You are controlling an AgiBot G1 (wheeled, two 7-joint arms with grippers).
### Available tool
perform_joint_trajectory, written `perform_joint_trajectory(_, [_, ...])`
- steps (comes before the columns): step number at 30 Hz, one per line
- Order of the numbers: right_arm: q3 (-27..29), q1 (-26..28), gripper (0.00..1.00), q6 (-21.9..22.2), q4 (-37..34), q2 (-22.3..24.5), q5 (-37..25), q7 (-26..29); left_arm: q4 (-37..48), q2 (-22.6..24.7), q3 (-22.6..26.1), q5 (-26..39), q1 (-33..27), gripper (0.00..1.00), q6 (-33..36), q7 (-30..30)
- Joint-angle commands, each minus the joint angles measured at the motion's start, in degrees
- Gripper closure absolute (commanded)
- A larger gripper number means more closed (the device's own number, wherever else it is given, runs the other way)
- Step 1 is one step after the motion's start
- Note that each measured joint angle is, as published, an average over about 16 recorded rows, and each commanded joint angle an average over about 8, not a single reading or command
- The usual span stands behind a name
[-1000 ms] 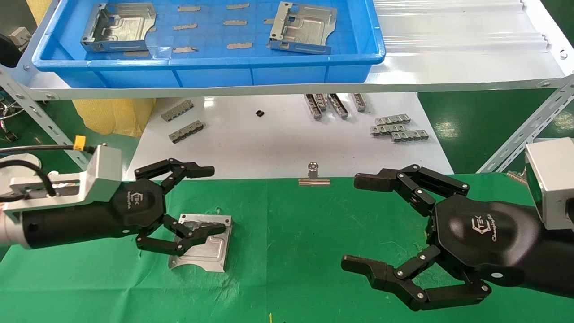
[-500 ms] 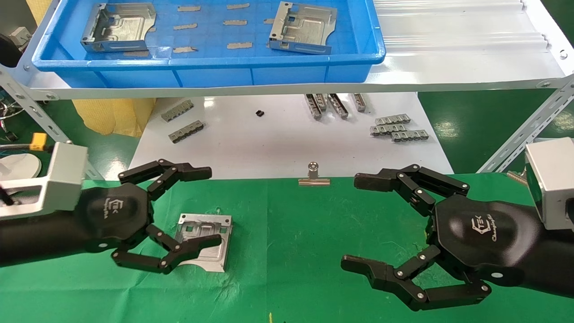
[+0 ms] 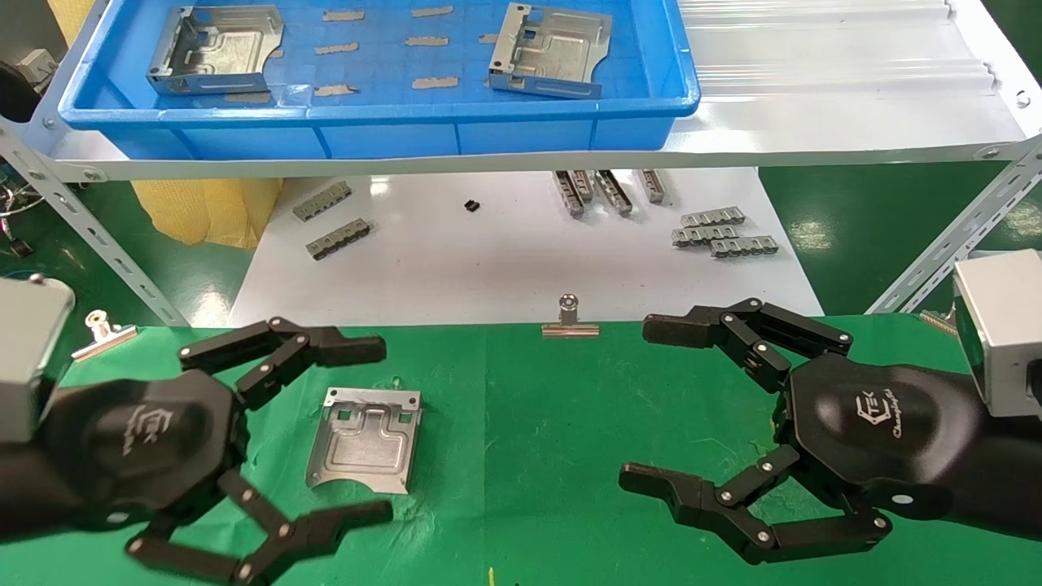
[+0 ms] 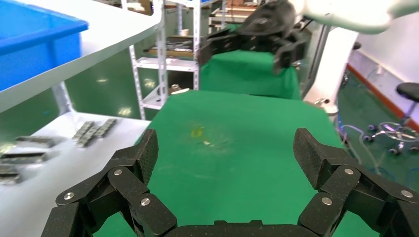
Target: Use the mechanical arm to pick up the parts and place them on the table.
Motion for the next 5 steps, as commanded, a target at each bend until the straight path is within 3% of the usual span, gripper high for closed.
perform_joint_trajectory(1, [0.0, 0.0, 0.0, 0.0, 0.0, 0.0, 0.0, 0.0, -3.31, -1.05, -1.36, -0.96, 1.62, 0.0, -0.3, -2.16])
perform_joint_trajectory(5, [0.0, 0.0, 0.0, 0.01, -0.01, 0.0, 0.0, 0.0, -5.49, -1.73, -2.25, -1.59, 2.68, 0.0, -0.48, -3.48])
